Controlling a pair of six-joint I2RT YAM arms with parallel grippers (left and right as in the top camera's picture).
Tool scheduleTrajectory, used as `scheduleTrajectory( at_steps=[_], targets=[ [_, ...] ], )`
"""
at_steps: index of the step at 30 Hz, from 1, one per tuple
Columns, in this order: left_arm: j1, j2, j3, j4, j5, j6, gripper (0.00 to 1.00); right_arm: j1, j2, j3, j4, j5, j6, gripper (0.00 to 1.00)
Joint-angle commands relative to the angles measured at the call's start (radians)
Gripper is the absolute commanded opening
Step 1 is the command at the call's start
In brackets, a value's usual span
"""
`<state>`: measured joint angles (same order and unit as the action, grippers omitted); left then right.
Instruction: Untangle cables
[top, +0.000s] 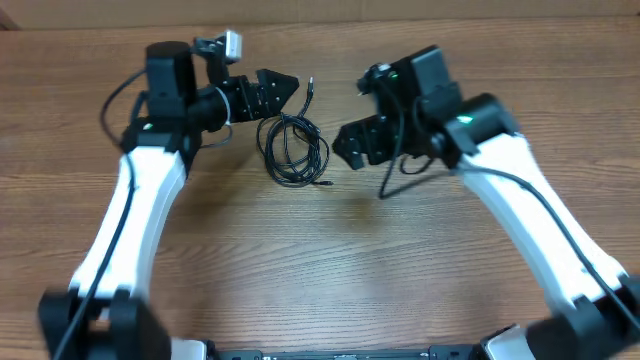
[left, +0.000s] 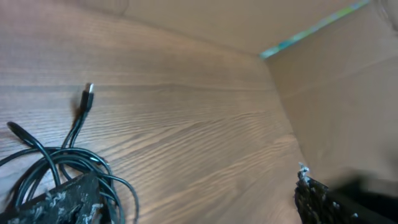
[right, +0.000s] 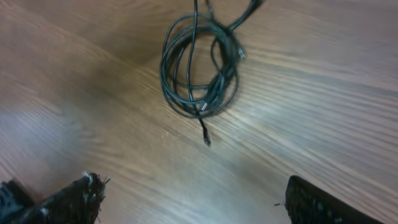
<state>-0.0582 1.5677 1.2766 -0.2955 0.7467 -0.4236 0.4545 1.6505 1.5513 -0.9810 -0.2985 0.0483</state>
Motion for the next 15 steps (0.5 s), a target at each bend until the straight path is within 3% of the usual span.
scheduleTrajectory(
  at_steps=[1, 4, 7, 12, 15],
  targets=[
    [0.006, -0.18, 0.017, -0.09, -0.121, 0.021, 1.0, 0.026, 0.104, -0.067, 0.088, -0.159, 0.011, 0.9],
    [0.003, -0.294, 0.017, -0.237, -0.322, 0.042, 1.0, 0.07, 0.194, -0.069, 0.22, -0.257, 0.011, 0.9],
    [0.003, -0.388, 0.017, -0.352, -0.457, 0.067, 1.0, 0.112, 0.233, -0.069, 0.385, -0.203, 0.011, 0.9],
    [0.002, -0.478, 0.017, -0.483, -0.48, 0.077, 1.0, 0.159, 0.261, -0.069, 0.628, 0.1, 0.011, 0.89],
    [0.002, -0.5, 0.017, -0.569, -0.467, 0.077, 1.0, 0.166, 0.299, -0.069, 0.715, 0.171, -0.004, 0.89]
  ],
)
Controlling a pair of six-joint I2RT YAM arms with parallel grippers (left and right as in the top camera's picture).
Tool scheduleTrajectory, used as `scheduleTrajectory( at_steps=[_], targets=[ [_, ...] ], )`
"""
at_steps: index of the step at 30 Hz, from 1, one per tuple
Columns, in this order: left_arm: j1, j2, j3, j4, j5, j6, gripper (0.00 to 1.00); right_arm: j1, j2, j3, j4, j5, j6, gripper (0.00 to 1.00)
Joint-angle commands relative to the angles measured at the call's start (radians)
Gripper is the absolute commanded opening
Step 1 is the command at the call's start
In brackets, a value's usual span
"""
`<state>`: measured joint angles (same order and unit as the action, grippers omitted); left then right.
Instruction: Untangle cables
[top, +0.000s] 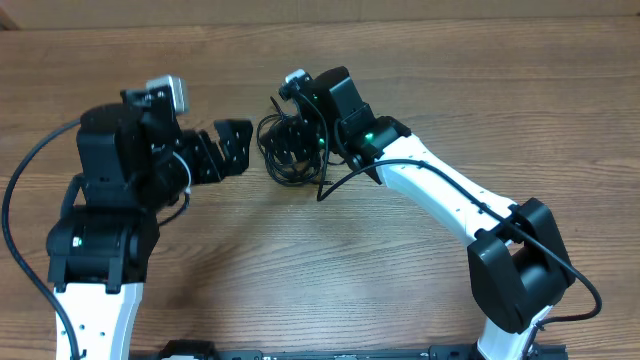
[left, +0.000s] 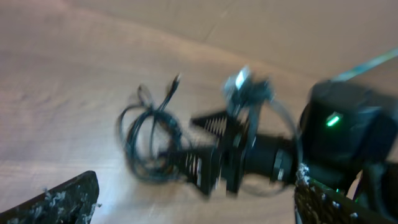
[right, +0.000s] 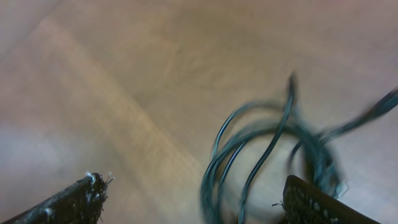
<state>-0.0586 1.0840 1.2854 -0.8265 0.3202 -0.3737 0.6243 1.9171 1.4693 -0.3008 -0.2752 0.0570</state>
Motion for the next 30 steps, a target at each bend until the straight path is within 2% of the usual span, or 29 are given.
scheduleTrajectory(
  at_steps=[1, 6, 9, 10, 24, 27, 28, 29, 30],
  targets=[
    [0.002, -0.019, 0.008, -0.065, -0.042, 0.031, 1.0, -0.003, 0.05, 0.013, 0.052, 0.148, -0.023, 0.89],
    [-0.001, -0.022, 0.008, -0.18, -0.109, 0.062, 1.0, -0.024, 0.182, 0.013, 0.19, 0.147, -0.063, 0.87],
    [-0.001, -0.022, 0.008, -0.219, -0.114, 0.064, 1.0, -0.024, 0.233, 0.014, 0.244, 0.147, -0.066, 0.7],
    [-0.001, -0.022, 0.008, -0.227, -0.115, 0.064, 1.0, -0.024, 0.244, 0.014, 0.253, 0.145, -0.066, 0.68],
    [-0.001, -0.022, 0.008, -0.251, -0.148, 0.092, 1.0, -0.023, 0.366, 0.014, 0.212, 0.125, -0.028, 0.68],
    [-0.001, -0.022, 0.008, -0.254, -0.147, 0.098, 1.0, -0.023, 0.372, 0.013, 0.205, 0.125, -0.028, 0.64],
    [-0.001, -0.022, 0.008, -0.258, -0.147, 0.101, 1.0, -0.023, 0.372, 0.013, 0.204, 0.125, -0.027, 0.54],
    [-0.001, -0.021, 0.008, -0.262, -0.148, 0.102, 1.0, -0.023, 0.372, 0.013, 0.201, 0.125, -0.028, 0.23],
    [-0.001, -0.021, 0.008, -0.266, -0.147, 0.108, 1.0, -0.023, 0.372, 0.013, 0.197, 0.124, -0.027, 0.04]
  ],
)
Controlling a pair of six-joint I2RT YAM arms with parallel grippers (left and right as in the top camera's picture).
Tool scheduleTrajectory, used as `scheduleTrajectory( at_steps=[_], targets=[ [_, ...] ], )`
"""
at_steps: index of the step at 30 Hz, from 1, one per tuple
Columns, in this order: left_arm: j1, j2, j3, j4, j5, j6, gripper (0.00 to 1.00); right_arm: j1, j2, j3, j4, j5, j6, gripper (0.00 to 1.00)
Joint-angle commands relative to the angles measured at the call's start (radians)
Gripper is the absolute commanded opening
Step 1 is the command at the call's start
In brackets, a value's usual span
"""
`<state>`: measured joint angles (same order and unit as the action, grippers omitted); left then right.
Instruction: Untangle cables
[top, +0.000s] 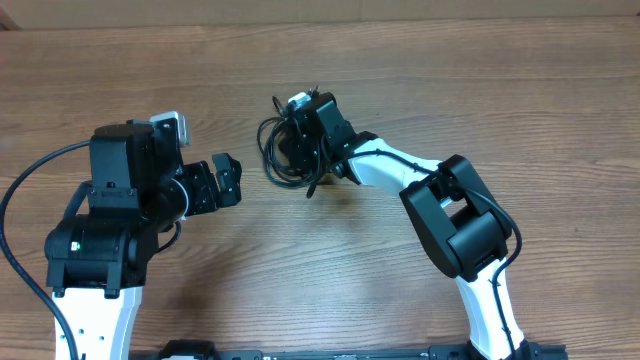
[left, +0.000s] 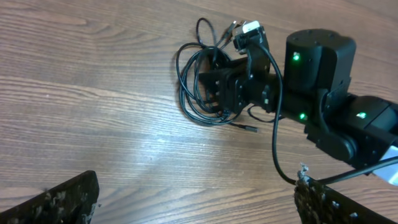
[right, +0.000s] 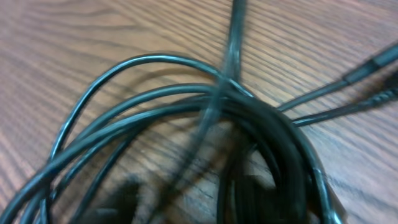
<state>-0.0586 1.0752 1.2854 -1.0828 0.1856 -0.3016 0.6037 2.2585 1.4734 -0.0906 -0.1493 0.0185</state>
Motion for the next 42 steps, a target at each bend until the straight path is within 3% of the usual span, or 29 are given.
scheduleTrajectory(
  at_steps=[1, 9, 17, 21, 25, 30, 42],
  targets=[
    [-0.001, -0.011, 0.008, -0.014, -0.013, 0.037, 1.0, -0.002, 0.031, 0.01, -0.02, -0.009, 0.011, 0.04],
    [-0.001, 0.005, 0.007, -0.012, -0.013, 0.056, 1.0, -0.003, -0.119, 0.071, -0.172, -0.101, 0.041, 0.04],
    [-0.001, 0.129, 0.006, 0.024, 0.007, 0.071, 1.0, -0.003, -0.429, 0.205, -0.564, -0.027, 0.045, 0.04],
    [-0.001, 0.252, 0.006, 0.054, 0.169, 0.144, 1.0, -0.005, -0.544, 0.225, -0.729, -0.016, 0.049, 0.04],
    [-0.001, 0.399, 0.006, 0.115, 0.469, 0.244, 0.99, -0.006, -0.625, 0.225, -0.806, 0.021, 0.048, 0.04],
    [-0.002, 0.523, 0.006, 0.185, 0.73, 0.28, 0.9, -0.006, -0.67, 0.225, -0.833, 0.069, 0.048, 0.04],
    [0.002, 0.491, 0.056, 0.253, 0.734, 0.154, 0.9, -0.006, -0.671, 0.225, -0.859, 0.121, 0.049, 0.04]
  ],
)
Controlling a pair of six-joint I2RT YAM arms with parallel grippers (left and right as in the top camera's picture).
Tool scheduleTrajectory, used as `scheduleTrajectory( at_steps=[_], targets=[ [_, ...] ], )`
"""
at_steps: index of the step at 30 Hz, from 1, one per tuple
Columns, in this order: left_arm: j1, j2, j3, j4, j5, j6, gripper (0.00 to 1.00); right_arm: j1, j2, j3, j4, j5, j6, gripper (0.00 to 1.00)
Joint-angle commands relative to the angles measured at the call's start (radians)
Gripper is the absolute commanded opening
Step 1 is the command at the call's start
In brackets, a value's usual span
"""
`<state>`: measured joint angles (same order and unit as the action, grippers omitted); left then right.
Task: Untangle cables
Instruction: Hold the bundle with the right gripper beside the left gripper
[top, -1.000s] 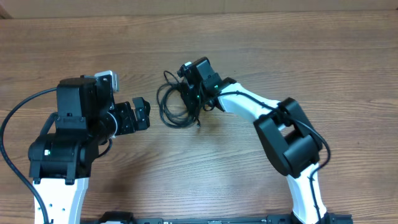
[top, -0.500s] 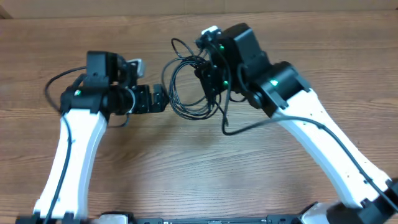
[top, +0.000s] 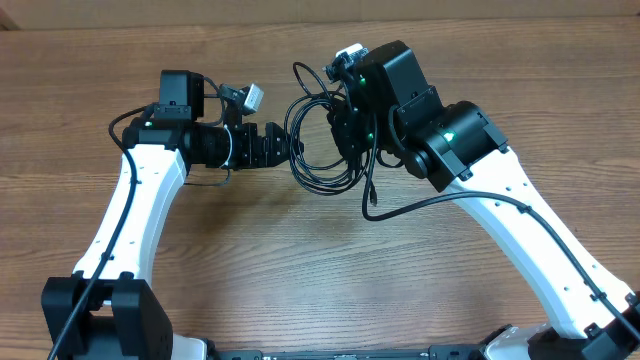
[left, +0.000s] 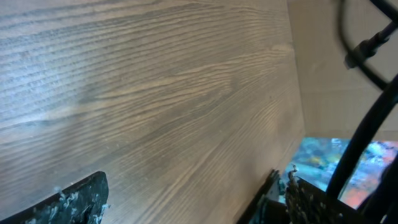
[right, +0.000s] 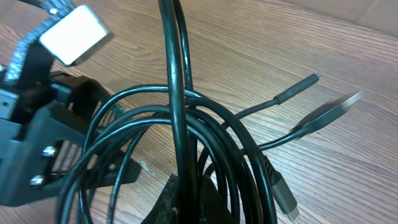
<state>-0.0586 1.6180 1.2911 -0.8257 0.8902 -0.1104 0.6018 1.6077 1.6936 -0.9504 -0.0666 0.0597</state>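
A bundle of black cables (top: 322, 178) hangs in loops from my right gripper (top: 348, 135), just above the wooden table. In the right wrist view the right gripper (right: 186, 193) is shut on several strands of the cables (right: 236, 134), and plug ends (right: 311, 118) stick out to the right. One loose tail (top: 372, 205) hangs toward the table. My left gripper (top: 285, 147) is at the bundle's left edge, pointing right. In the left wrist view the left gripper (left: 193, 208) is open, with a cable strand (left: 373, 112) at the far right.
The wooden table (top: 300, 290) stretches toward the front below both arms. A cardboard wall (top: 500, 8) runs along the far edge. The left arm's own black wire (top: 125, 125) loops out beside its wrist.
My right gripper was low over the bundle lying on the table; now it is shut on the cables and holds them raised. My left gripper has moved from the left up to the bundle's edge.
At first both grippers stood open on either side of the coiled bundle on the table. Then the right one was over the bundle and the left was farther back. Then the right was pressed close to the cables. Now it holds them, with the left beside.
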Motion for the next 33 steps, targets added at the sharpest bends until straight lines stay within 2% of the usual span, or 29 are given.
scheduleTrajectory(
  at_steps=[1, 6, 12, 15, 24, 33],
  targets=[
    [0.002, -0.063, 0.07, -0.019, 0.0, -0.044, 0.9, -0.004, -0.02, 0.005, -0.005, 0.048, 0.007, 0.04],
    [0.0, -0.13, 0.2, -0.154, -0.275, -0.056, 0.91, -0.004, -0.016, 0.002, -0.012, 0.058, 0.008, 0.04],
    [-0.066, -0.181, 0.232, -0.18, -0.543, -0.116, 0.98, -0.004, -0.008, 0.002, -0.014, 0.058, 0.016, 0.04],
    [-0.107, -0.174, 0.232, -0.179, -0.585, -0.134, 0.98, -0.003, -0.008, 0.002, -0.02, 0.057, 0.019, 0.04],
    [-0.219, -0.101, 0.232, -0.163, -0.84, -0.183, 0.97, -0.002, -0.008, 0.002, -0.038, 0.035, 0.019, 0.04],
    [-0.243, -0.072, 0.234, -0.085, -0.844, -0.186, 0.98, -0.002, -0.008, 0.002, -0.047, 0.035, 0.018, 0.04]
  ],
)
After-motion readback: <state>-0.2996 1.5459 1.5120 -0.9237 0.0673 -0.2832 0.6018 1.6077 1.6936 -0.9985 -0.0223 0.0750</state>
